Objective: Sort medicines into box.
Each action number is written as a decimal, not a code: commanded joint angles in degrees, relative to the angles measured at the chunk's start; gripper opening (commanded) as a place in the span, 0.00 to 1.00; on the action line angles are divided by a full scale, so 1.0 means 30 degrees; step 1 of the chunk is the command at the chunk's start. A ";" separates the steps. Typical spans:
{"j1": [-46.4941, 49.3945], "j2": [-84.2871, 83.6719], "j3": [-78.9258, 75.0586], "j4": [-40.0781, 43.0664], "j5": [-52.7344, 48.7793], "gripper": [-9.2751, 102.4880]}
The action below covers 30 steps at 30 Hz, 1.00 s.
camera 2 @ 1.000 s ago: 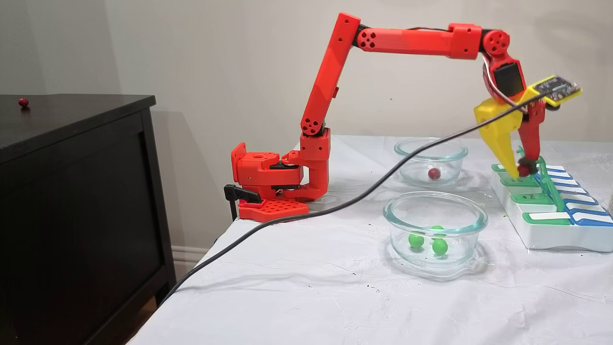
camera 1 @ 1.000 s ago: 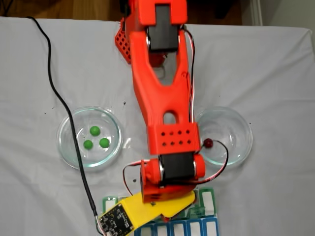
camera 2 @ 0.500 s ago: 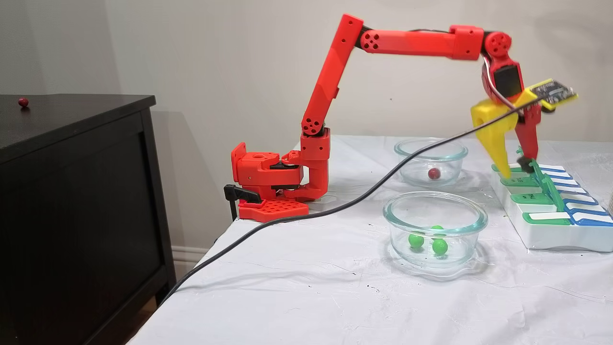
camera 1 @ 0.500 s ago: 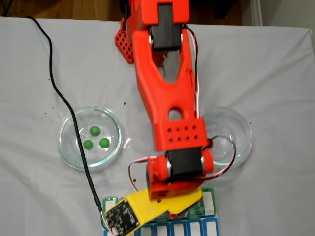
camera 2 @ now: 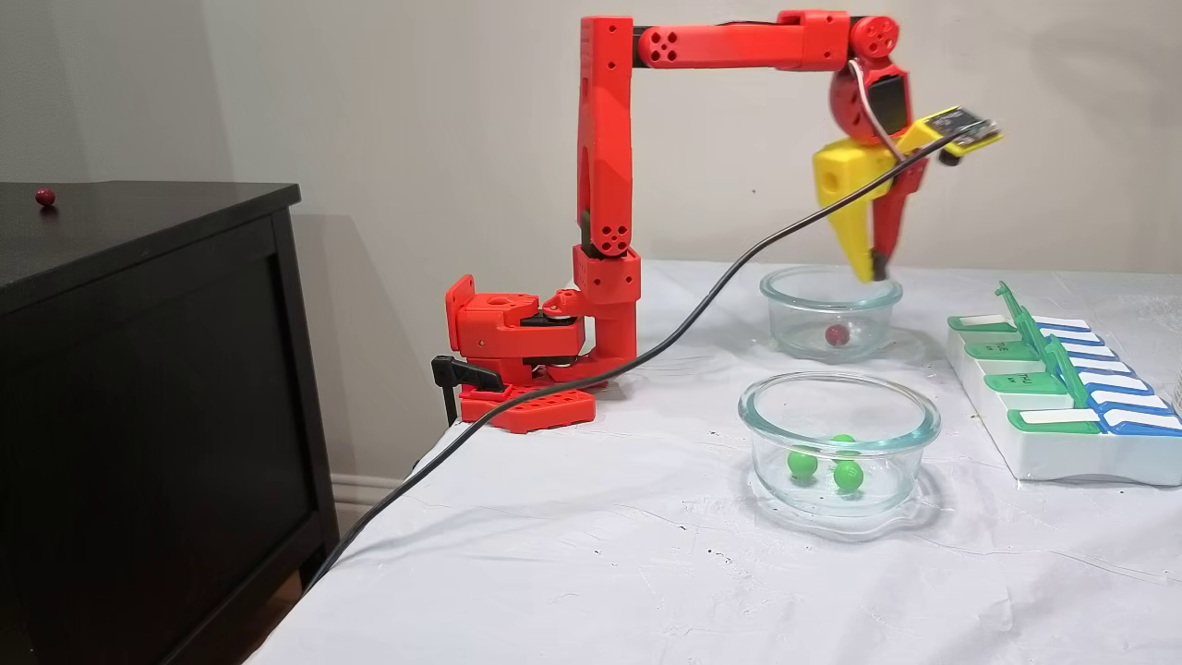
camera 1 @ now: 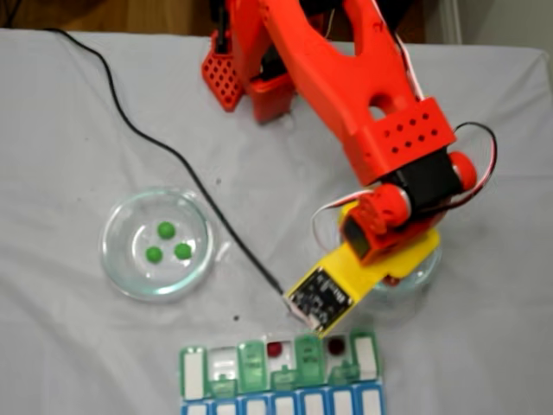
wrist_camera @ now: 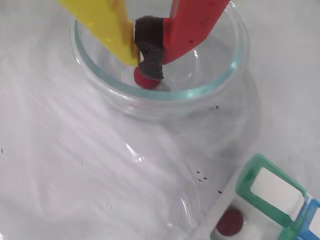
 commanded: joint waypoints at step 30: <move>-0.1201 -0.1084 0.3018 -0.2637 0.3486 0.30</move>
